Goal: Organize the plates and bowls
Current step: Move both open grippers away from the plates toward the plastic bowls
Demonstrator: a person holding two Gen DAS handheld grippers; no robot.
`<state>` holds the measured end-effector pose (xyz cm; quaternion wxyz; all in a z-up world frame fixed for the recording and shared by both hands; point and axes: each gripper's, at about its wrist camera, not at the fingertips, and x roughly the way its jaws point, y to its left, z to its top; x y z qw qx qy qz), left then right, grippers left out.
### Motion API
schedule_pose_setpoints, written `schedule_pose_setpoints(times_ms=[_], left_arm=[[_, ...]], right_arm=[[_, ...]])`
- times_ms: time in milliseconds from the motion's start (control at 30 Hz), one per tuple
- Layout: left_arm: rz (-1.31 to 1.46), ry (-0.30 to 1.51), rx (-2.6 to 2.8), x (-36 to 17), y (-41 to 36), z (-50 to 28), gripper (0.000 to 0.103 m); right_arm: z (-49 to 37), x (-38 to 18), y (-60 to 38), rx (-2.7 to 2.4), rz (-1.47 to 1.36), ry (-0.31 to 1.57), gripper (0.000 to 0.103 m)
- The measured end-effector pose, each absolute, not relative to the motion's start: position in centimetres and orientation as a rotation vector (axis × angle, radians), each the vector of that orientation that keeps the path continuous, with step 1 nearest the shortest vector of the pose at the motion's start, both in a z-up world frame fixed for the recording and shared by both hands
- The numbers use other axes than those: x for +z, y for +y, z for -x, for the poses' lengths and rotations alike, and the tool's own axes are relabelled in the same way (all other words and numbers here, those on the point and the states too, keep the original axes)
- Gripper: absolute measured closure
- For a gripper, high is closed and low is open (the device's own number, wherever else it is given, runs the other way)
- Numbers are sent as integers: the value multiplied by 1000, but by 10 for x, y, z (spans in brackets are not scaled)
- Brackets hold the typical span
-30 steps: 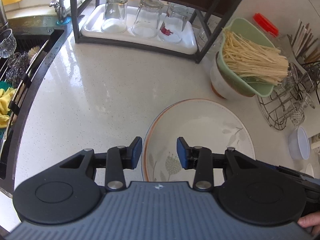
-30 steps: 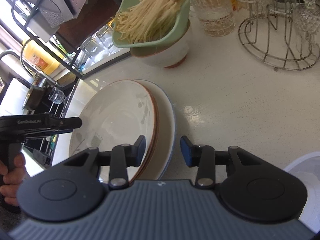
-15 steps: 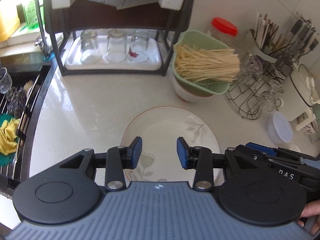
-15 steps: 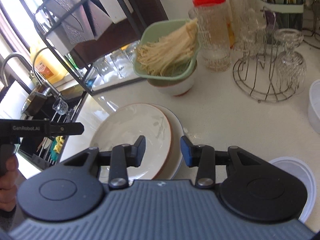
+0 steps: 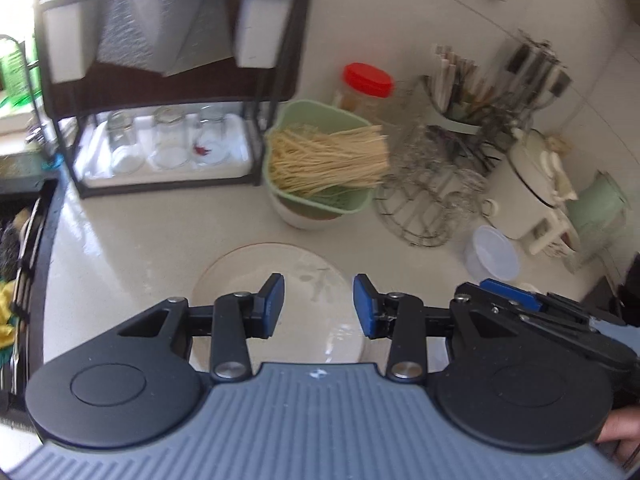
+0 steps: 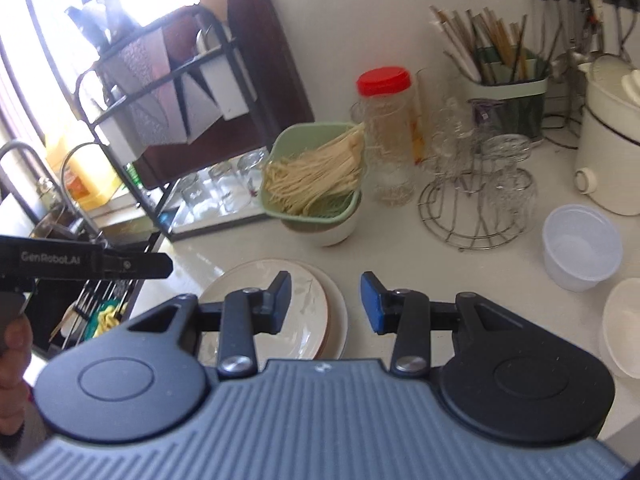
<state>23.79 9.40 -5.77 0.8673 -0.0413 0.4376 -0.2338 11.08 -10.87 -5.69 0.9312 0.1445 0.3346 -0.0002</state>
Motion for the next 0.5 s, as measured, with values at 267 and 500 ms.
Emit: schedule_pose_setpoints(times_ms=[267,500], left_arm=[[9,904,-657,-51,73,-235,59],[-46,917,-792,-56,43,-243,59]], right_arm=[[-79,-43,-110,-140,-370,660,61],[-61,-41,-113,-265,-390,626,61]])
